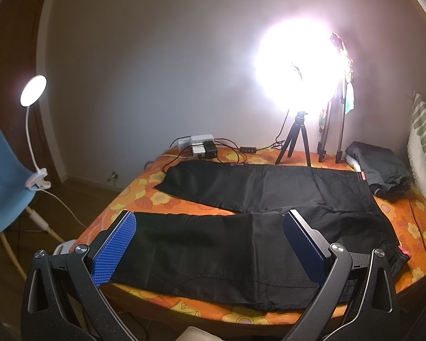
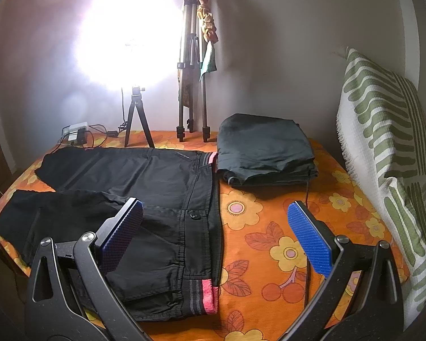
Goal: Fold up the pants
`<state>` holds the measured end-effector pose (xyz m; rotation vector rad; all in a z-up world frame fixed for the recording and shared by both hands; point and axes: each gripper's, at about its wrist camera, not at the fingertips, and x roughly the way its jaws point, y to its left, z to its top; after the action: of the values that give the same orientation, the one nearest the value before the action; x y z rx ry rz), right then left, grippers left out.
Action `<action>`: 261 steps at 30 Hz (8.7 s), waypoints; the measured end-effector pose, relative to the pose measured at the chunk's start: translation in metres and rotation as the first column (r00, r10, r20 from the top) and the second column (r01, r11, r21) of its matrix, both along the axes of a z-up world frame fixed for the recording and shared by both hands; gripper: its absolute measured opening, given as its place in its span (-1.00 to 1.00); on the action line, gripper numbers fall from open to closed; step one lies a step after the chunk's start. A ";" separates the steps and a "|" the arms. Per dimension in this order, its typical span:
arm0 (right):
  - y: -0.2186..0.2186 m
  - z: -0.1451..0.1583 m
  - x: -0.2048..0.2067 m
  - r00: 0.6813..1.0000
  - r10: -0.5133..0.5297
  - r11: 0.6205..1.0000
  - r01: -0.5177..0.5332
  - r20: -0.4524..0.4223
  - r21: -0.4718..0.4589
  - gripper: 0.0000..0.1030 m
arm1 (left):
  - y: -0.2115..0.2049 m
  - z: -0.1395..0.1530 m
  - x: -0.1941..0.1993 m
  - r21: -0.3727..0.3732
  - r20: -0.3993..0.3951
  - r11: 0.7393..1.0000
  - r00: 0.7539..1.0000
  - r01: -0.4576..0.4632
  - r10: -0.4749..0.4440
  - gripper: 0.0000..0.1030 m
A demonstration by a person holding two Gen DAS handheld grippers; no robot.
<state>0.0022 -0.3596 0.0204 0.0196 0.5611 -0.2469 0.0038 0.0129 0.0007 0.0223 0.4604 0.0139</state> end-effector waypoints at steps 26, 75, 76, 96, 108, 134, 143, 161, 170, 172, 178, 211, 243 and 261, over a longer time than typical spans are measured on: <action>0.025 -0.050 -0.004 0.941 0.290 0.954 -0.298 -0.177 -0.019 0.94 | 0.025 -0.051 0.020 0.020 -0.188 0.999 0.982 0.028 -0.024 0.59; 0.106 -0.095 0.017 0.723 0.563 0.777 -0.628 -0.402 -0.043 -0.87 | -0.037 -0.114 0.015 0.161 -0.396 0.892 0.856 0.421 -0.333 0.23; 0.106 -0.091 0.020 0.732 0.558 0.782 -0.621 -0.390 -0.048 -0.87 | -0.041 -0.116 0.015 0.172 -0.402 0.886 0.852 0.431 -0.337 0.23; 0.093 -0.063 0.032 0.765 0.558 0.807 -0.590 -0.322 -0.005 -0.88 | -0.005 -0.143 0.068 0.243 -0.444 0.913 0.874 0.328 -0.196 -0.77; 0.100 -0.098 0.022 0.716 0.556 0.774 -0.631 -0.422 -0.050 -0.38 | 0.001 -0.126 0.083 0.196 -0.371 0.927 0.899 0.319 -0.231 -0.89; 0.090 -0.081 0.028 0.801 0.438 0.792 -0.559 -0.409 -0.246 -0.88 | -0.003 -0.064 0.112 0.233 -0.209 0.926 0.945 0.298 -0.251 -0.92; 0.077 -0.022 0.080 0.883 0.382 0.854 -0.449 -0.272 -0.262 -0.89 | -0.010 -0.039 0.149 0.336 -0.171 0.887 0.947 0.316 -0.272 -0.92; 0.047 -0.063 0.228 0.877 0.325 0.860 -0.429 -0.355 -0.274 -0.89 | -0.033 -0.068 0.273 0.400 -0.301 0.845 0.922 0.354 -0.243 -0.92; 0.049 -0.094 0.294 0.861 0.279 0.830 -0.439 -0.426 -0.344 -0.89 | -0.029 -0.093 0.314 0.413 -0.359 0.830 0.904 0.376 -0.231 -0.92; 0.050 -0.097 0.306 0.861 0.271 0.820 -0.440 -0.430 -0.365 -0.89 | -0.027 -0.098 0.323 0.398 -0.370 0.837 0.901 0.376 -0.229 -0.92; 0.057 -0.114 0.338 0.860 0.230 0.786 -0.440 -0.455 -0.434 -0.89 | -0.026 -0.115 0.339 0.396 -0.392 0.834 0.892 0.385 -0.226 -0.90; 0.114 -0.054 0.268 0.876 0.337 0.859 -0.436 -0.346 -0.267 0.34 | 0.036 -0.089 0.398 -0.061 -0.489 0.961 0.831 0.270 -0.264 0.33; -0.006 -0.015 0.201 0.923 0.271 0.961 -0.240 -0.273 0.140 0.34 | 0.056 -0.055 0.229 -0.038 -0.362 0.923 0.856 0.382 -0.369 0.33; 0.190 -0.094 0.216 0.668 0.614 0.764 -0.636 -0.420 0.107 0.34 | -0.013 -0.120 0.193 0.190 -0.393 0.881 0.856 0.432 -0.335 0.33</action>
<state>0.2183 -0.1697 -0.0733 -0.2858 0.9748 0.4349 0.1964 0.0002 -0.1196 0.3971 0.8035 -0.3325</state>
